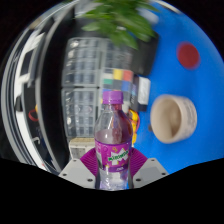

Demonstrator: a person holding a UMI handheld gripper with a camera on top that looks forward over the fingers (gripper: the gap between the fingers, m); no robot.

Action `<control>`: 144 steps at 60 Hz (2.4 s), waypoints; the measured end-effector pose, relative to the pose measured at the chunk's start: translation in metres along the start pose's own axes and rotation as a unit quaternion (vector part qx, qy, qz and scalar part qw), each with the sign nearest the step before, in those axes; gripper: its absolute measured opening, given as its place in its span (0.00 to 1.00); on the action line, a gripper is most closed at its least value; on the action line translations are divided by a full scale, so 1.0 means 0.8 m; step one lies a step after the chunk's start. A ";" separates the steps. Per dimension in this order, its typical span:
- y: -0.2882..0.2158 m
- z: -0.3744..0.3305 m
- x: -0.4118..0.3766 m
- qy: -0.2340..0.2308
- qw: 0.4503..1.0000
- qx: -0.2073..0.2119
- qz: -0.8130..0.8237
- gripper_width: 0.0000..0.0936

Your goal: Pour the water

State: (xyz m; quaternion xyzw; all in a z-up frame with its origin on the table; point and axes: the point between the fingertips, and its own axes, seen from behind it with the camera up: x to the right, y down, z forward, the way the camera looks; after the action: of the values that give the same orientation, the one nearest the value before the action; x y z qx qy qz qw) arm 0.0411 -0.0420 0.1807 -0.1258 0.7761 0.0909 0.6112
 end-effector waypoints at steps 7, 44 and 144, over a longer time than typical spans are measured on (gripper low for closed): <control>-0.051 -0.019 -0.054 -0.012 0.986 0.034 -0.160 0.40; -0.344 -0.064 0.025 0.154 0.766 0.161 -0.603 0.40; 0.020 -0.279 -0.016 0.156 0.734 0.048 -0.659 0.82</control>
State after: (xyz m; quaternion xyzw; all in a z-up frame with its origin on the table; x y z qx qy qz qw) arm -0.1674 -0.0914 0.2454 -0.5888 0.5864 -0.3935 0.3932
